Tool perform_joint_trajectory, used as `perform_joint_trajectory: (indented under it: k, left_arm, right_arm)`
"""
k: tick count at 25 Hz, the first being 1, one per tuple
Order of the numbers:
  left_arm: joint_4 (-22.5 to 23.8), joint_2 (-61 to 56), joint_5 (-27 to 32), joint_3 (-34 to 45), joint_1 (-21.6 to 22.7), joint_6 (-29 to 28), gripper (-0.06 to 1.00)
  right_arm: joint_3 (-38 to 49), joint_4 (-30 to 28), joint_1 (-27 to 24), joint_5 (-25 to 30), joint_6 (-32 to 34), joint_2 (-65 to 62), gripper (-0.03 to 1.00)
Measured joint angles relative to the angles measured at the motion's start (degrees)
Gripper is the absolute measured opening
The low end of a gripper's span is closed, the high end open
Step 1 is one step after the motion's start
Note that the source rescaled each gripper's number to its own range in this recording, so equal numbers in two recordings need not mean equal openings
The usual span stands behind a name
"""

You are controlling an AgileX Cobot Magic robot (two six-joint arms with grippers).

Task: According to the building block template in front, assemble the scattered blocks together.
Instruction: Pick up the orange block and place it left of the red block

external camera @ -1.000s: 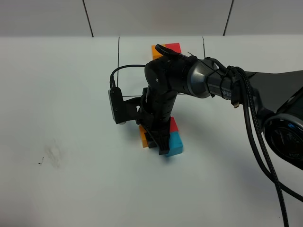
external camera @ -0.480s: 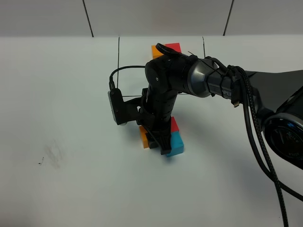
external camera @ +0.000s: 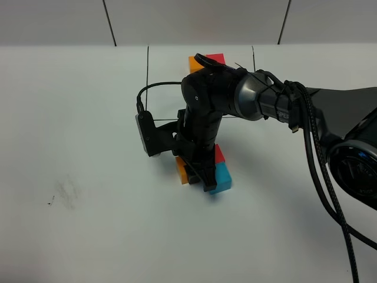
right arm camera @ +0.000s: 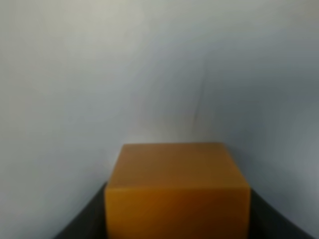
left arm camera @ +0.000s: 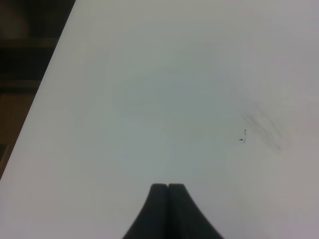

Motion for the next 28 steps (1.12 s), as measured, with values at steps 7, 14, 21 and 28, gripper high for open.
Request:
perform_joint_trajectory:
  k: [7, 14, 21, 28]
  left_arm:
    - [0.0, 0.0, 0.0, 0.0, 0.0, 0.0, 0.00]
    - [0.0, 0.0, 0.0, 0.0, 0.0, 0.0, 0.00]
    - [0.0, 0.0, 0.0, 0.0, 0.0, 0.0, 0.00]
    - [0.0, 0.0, 0.0, 0.0, 0.0, 0.0, 0.00]
  right_arm:
    - [0.0, -0.1, -0.6, 0.2, -2.7, 0.0, 0.43]
    - [0.0, -0.4, -0.6, 0.2, -5.2, 0.0, 0.43]
    - [0.0, -1.4, -0.7, 0.4, -5.7, 0.0, 0.43]
    - [0.0, -1.7, -1.2, 1.4, -5.7, 0.0, 0.43]
